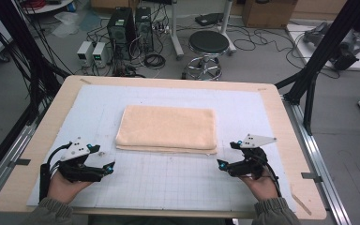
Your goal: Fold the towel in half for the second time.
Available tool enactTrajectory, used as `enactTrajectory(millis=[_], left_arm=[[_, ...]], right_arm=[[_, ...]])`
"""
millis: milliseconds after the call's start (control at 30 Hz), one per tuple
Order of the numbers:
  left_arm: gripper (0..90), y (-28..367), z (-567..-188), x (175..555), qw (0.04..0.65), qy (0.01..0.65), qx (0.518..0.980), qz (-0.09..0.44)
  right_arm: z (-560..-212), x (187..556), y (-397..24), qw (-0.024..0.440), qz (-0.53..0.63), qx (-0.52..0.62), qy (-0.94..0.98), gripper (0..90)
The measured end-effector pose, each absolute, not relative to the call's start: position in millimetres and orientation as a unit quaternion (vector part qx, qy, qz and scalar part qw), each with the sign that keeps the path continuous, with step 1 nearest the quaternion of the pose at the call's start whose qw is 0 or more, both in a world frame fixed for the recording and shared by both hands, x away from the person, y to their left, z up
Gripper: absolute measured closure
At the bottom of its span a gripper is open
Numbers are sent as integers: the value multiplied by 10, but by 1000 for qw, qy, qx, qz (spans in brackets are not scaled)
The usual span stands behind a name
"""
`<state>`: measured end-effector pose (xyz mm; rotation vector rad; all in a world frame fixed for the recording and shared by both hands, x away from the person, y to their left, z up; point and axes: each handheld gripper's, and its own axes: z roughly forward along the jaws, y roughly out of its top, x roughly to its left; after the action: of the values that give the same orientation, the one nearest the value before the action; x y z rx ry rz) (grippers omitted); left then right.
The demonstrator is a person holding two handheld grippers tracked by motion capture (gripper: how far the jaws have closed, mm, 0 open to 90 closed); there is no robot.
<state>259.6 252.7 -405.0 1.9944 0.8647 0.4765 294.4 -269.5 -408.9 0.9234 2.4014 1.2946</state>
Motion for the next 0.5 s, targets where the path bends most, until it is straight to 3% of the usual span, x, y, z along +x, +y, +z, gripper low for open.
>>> enactTrajectory(millis=[500], left_arm=[[143, 2621, -4061, 2440, 445, 355, 799, 194]], right_arm=[[-4094, 2740, -2845, 138, 456, 323, 818, 120]])
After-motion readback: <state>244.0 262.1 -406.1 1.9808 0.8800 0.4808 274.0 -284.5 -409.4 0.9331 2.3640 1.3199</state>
